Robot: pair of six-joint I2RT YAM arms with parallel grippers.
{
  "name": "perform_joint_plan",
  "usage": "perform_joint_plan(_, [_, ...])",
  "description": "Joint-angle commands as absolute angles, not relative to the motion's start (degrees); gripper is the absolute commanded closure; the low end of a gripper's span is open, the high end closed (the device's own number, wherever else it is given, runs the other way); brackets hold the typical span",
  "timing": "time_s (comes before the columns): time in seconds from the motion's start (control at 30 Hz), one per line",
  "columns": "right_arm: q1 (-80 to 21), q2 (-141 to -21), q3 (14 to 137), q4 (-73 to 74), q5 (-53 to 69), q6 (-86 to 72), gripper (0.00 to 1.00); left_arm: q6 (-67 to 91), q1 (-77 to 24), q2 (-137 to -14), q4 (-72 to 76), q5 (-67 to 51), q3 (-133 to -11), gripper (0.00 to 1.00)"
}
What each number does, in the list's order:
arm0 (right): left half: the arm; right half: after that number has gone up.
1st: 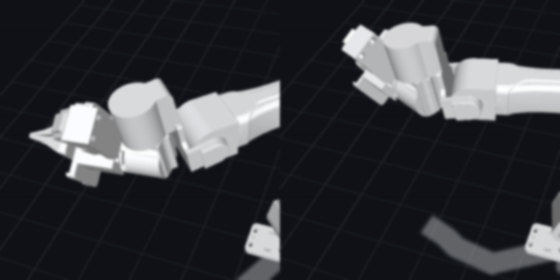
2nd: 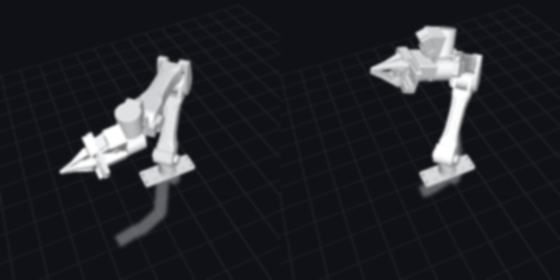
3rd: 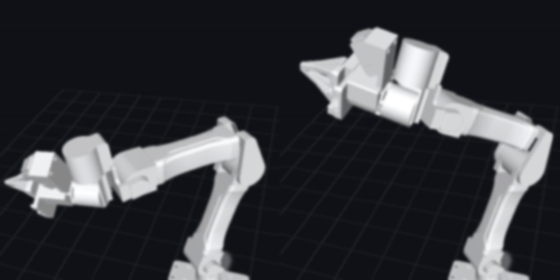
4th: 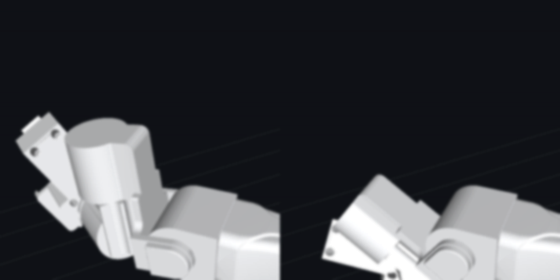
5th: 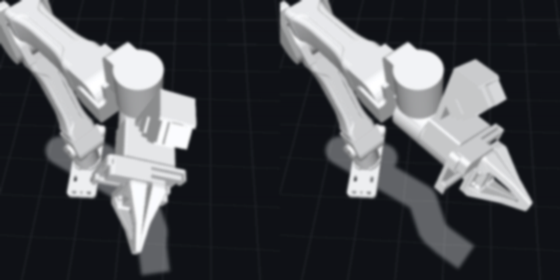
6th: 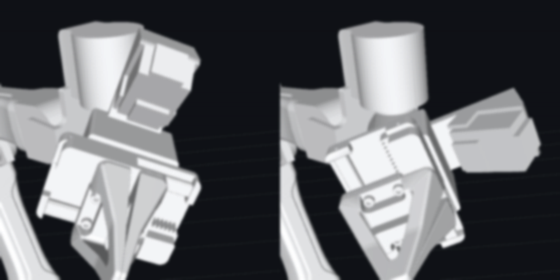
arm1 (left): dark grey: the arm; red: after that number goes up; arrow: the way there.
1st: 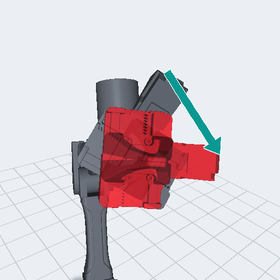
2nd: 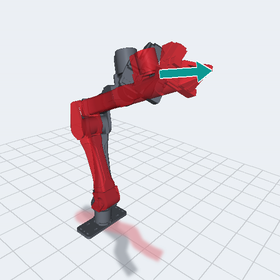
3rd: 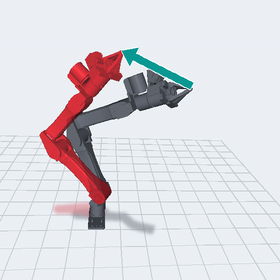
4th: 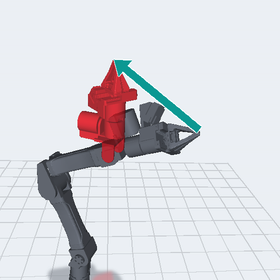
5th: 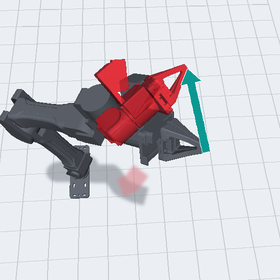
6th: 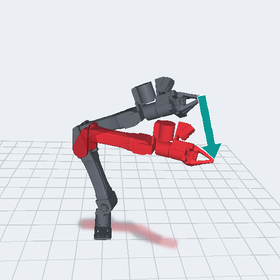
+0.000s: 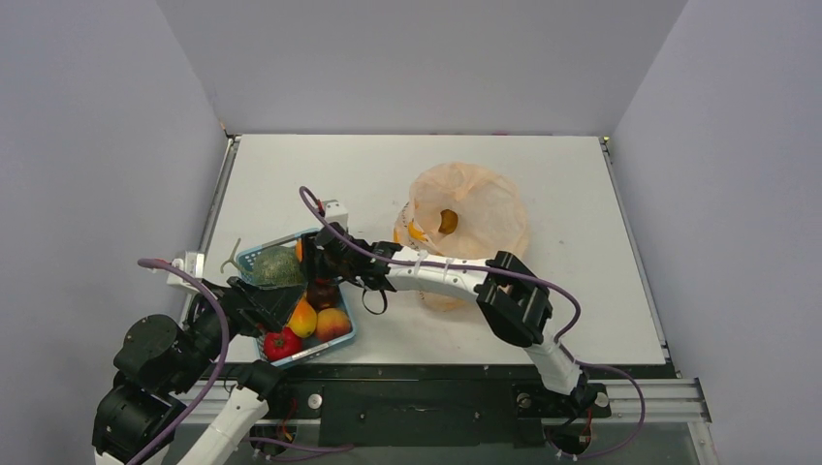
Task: Take the fake fruits out of the plastic bag
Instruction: Place the fake fruit in the bin.
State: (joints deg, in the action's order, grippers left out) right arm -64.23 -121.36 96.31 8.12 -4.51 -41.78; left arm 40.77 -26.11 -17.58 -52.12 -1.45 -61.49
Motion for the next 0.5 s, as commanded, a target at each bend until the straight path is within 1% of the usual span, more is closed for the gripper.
perform_joint_plan(0.0, [-64.37,-121.85,101.23,10.25,-6.71,-38.33,0.45,40.82,-26.1,-17.18,-52.78,-1.44,-62.5,0.03])
perform_joint_plan(0.17, [-64.12,-122.62,104.01,12.39,-5.09,-35.86,0.4,41.8,-26.1,-16.46,-51.91,-2.31,-60.59,0.03])
perform_joint_plan(0.37, [-63.86,-121.36,104.49,12.8,-3.94,-34.29,0.39,42.14,-26.1,-16.88,-51.22,-2.74,-60.14,0.03])
perform_joint_plan(0.47, [-63.41,-118.7,103.22,12.67,-3.64,-34.02,0.39,42.06,-26.1,-17.05,-51.26,-2.06,-59.9,0.03])
